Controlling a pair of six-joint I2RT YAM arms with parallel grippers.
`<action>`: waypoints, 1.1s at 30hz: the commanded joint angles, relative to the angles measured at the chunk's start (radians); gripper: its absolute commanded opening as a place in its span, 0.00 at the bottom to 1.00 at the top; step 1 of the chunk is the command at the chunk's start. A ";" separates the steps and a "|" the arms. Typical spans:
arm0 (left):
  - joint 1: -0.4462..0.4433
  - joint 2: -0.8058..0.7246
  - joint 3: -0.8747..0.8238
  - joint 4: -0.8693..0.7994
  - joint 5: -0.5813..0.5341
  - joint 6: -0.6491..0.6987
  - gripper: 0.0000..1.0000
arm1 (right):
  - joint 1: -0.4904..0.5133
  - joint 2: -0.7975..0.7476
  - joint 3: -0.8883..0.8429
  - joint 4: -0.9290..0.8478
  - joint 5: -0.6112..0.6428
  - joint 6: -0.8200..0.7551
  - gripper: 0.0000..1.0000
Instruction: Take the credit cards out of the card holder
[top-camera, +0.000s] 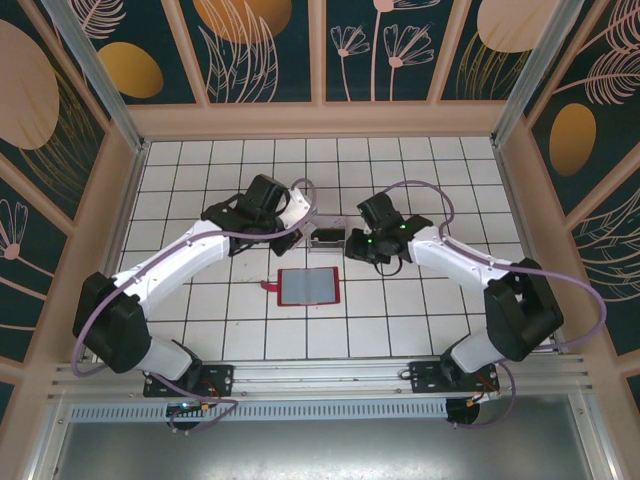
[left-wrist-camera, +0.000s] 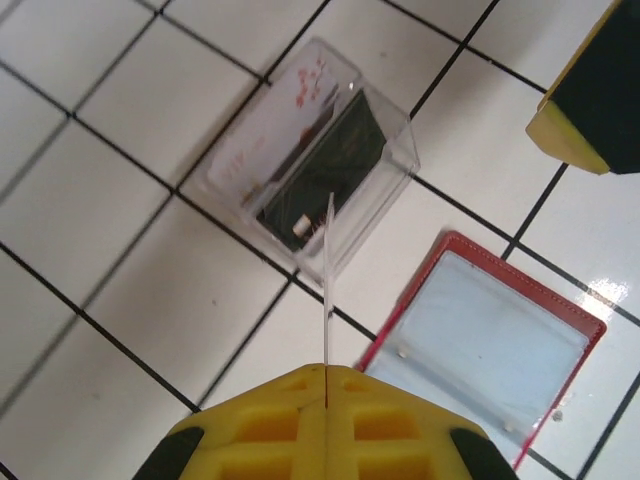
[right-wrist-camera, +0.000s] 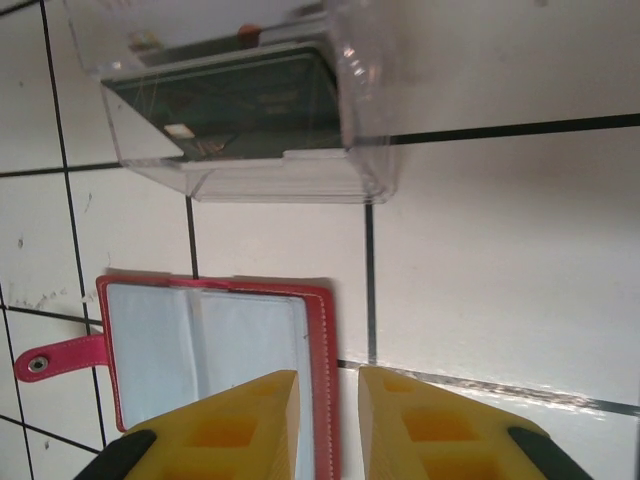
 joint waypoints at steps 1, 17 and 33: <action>0.001 0.043 0.074 -0.052 0.040 0.253 0.00 | -0.020 -0.058 -0.025 -0.046 0.037 -0.023 0.23; 0.001 0.385 0.470 -0.253 0.077 0.619 0.00 | -0.073 -0.198 -0.087 -0.079 0.068 0.000 0.23; 0.001 0.643 0.799 -0.463 0.092 0.675 0.00 | -0.110 -0.256 -0.141 -0.082 0.074 0.021 0.23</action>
